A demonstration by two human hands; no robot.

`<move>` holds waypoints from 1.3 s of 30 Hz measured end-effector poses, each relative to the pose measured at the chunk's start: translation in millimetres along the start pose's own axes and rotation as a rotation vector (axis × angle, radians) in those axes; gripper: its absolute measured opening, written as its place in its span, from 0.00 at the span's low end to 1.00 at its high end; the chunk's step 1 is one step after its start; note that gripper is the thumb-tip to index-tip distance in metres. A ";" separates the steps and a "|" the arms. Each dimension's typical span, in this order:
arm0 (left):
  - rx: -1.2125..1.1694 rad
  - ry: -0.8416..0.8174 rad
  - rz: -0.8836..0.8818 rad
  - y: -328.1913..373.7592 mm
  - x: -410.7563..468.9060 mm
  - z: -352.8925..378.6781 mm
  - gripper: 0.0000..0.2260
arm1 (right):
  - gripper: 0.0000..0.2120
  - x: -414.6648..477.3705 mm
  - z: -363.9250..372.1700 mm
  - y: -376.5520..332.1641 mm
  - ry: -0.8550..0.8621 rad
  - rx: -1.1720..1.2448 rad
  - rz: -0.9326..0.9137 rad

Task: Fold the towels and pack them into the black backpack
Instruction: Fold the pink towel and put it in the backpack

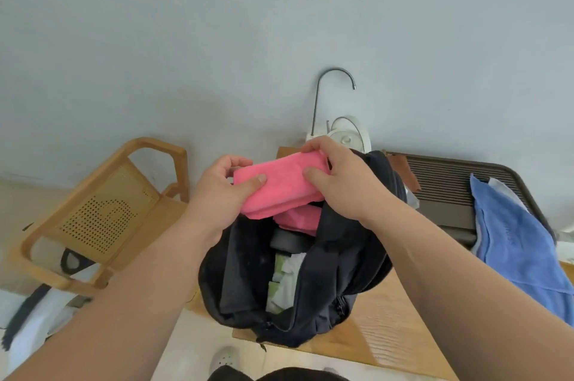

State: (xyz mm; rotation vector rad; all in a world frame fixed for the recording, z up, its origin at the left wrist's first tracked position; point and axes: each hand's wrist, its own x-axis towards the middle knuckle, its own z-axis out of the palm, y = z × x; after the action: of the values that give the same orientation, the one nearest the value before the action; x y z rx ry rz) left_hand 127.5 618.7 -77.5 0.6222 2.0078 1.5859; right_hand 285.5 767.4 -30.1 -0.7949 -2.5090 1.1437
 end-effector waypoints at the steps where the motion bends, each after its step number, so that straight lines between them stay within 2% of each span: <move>1: 0.017 -0.039 -0.004 -6.3 8.0 -2.1 0.13 | 0.15 3.4 2.7 -1.2 -0.001 -0.031 0.026; 5: 0.097 -0.246 0.002 -31.2 40.9 -9.5 0.13 | 0.16 11.2 24.4 -4.5 -0.007 -0.209 0.172; 8: 0.260 -0.426 0.079 -46.7 63.0 -16.2 0.15 | 0.17 16.6 47.7 -12.8 0.004 -0.289 0.342; 10: 0.440 -0.554 0.222 -55.6 75.1 -21.6 0.18 | 0.18 23.0 60.4 -17.6 0.020 -0.378 0.434; 14: 0.852 -0.720 0.629 -79.2 94.5 -29.5 0.23 | 0.16 25.4 77.5 -23.6 0.029 -0.560 0.600; 16: 1.024 -0.809 0.716 -91.9 95.9 -33.2 0.20 | 0.14 19.6 86.5 -23.5 0.042 -0.586 0.681; 18: 1.066 -0.872 0.732 -101.6 94.6 -40.6 0.17 | 0.14 15.5 99.1 -20.0 0.057 -0.567 0.741; 20: 1.032 -0.903 0.737 -106.6 93.9 -50.4 0.18 | 0.14 15.4 113.3 -12.3 0.101 -0.499 0.753; 23: 0.950 -0.903 0.805 -111.0 96.9 -65.4 0.23 | 0.17 28.1 127.8 3.6 0.199 -0.247 0.756; 26: 0.904 -0.896 0.866 -117.3 99.8 -76.6 0.22 | 0.23 45.1 140.8 26.0 0.281 0.022 0.808; 28: 0.906 -0.914 0.856 -120.0 100.4 -80.0 0.21 | 0.23 49.1 155.7 48.5 0.286 0.089 0.845; 32: 0.900 -0.907 0.872 -122.9 100.9 -78.4 0.19 | 0.20 38.8 196.1 92.4 0.336 0.132 0.964; 36: 0.925 -0.877 0.918 -124.8 100.6 -74.7 0.18 | 0.14 26.3 225.0 120.0 0.513 0.043 0.907; 38: 0.936 -0.861 0.925 -124.9 98.2 -73.0 0.18 | 0.13 23.4 229.2 119.1 0.477 -0.062 0.910; 39: 0.941 -0.857 0.925 -125.1 96.8 -71.6 0.18 | 0.15 20.5 231.2 117.2 0.394 -0.135 0.924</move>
State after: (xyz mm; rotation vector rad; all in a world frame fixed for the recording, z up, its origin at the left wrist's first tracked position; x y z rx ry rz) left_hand 1.9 599.4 -195.7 2.3342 1.6804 0.3373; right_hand 207.6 701.4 -269.3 -2.1013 -1.8910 0.8845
